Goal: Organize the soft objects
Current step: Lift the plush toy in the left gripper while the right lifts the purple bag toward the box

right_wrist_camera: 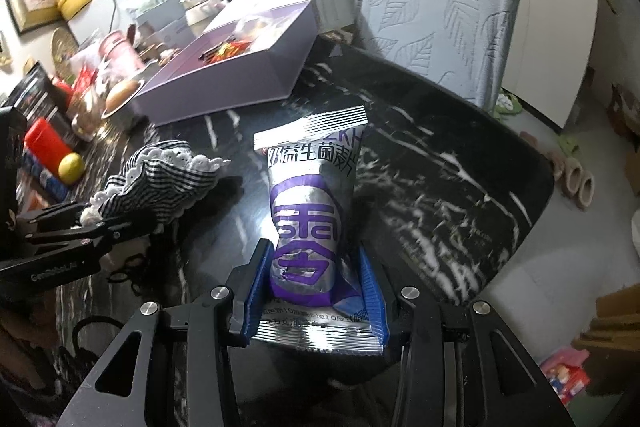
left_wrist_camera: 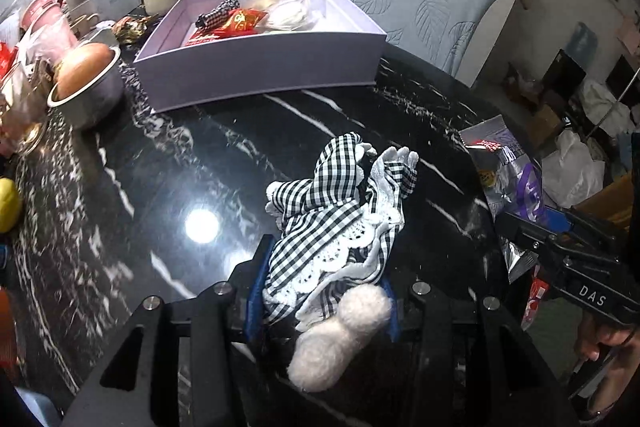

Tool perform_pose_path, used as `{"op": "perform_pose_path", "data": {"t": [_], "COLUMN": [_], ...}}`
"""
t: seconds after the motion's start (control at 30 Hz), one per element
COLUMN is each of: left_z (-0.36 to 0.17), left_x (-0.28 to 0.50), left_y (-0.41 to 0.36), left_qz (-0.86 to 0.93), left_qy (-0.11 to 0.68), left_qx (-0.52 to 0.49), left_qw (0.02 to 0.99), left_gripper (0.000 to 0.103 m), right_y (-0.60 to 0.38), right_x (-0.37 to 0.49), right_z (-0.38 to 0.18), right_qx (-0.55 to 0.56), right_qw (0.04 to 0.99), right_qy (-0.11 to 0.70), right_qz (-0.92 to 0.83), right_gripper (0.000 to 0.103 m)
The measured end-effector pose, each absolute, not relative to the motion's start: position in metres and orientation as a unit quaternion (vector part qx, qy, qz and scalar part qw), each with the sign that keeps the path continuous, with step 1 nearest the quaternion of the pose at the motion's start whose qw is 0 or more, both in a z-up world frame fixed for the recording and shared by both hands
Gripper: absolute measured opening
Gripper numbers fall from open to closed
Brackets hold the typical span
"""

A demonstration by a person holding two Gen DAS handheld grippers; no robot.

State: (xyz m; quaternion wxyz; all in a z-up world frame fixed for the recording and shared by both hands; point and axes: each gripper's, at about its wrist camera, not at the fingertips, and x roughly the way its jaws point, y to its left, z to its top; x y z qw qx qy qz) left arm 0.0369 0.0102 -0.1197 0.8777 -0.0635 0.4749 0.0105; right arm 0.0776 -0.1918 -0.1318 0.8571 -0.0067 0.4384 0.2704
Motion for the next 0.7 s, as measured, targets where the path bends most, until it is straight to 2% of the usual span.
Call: {"op": "perform_pose_path", "data": {"t": [0.13,0.23,0.33,0.4,0.47,0.67,0.7], "left_z": [-0.124,-0.131,-0.134,-0.136,-0.137,-0.139,-0.139], "left_x": [0.035,0.044,0.049,0.05,0.051,0.053,0.053], "left_y": [0.01,0.009,0.003,0.0,-0.002,-0.002,-0.002], "left_qz": [0.014,0.018,0.028,0.023,0.022,0.015,0.015], "left_qy": [0.478,0.495,0.492,0.488,0.486,0.473,0.468], "left_qx": [-0.066,-0.062,-0.029,-0.022,-0.02,-0.018,-0.017], "left_qw": [0.876,0.866,0.869,0.872,0.874,0.881,0.883], "left_gripper": [0.05,0.066,0.071,0.079,0.079,0.079,0.074], "right_y": [-0.188,-0.186,-0.183,-0.179,-0.173,-0.162,-0.161], "right_x": [0.067,0.067,0.07,0.07,0.069,0.069,0.069], "right_z": [-0.132,-0.132,-0.132,-0.132,-0.134,-0.136,-0.136], "right_qx": [-0.022,-0.025,-0.027,-0.036,-0.049,-0.078,-0.08], "right_qw": [0.855,0.856,0.858,0.859,0.863,0.87,0.871], "right_qy": [0.437,0.436,0.434,0.431,0.426,0.415,0.414], "right_qz": [0.277,0.276,0.274,0.272,0.268,0.254,0.251], "right_gripper": [0.042,0.045,0.056,0.069,0.073,0.072,0.066]}}
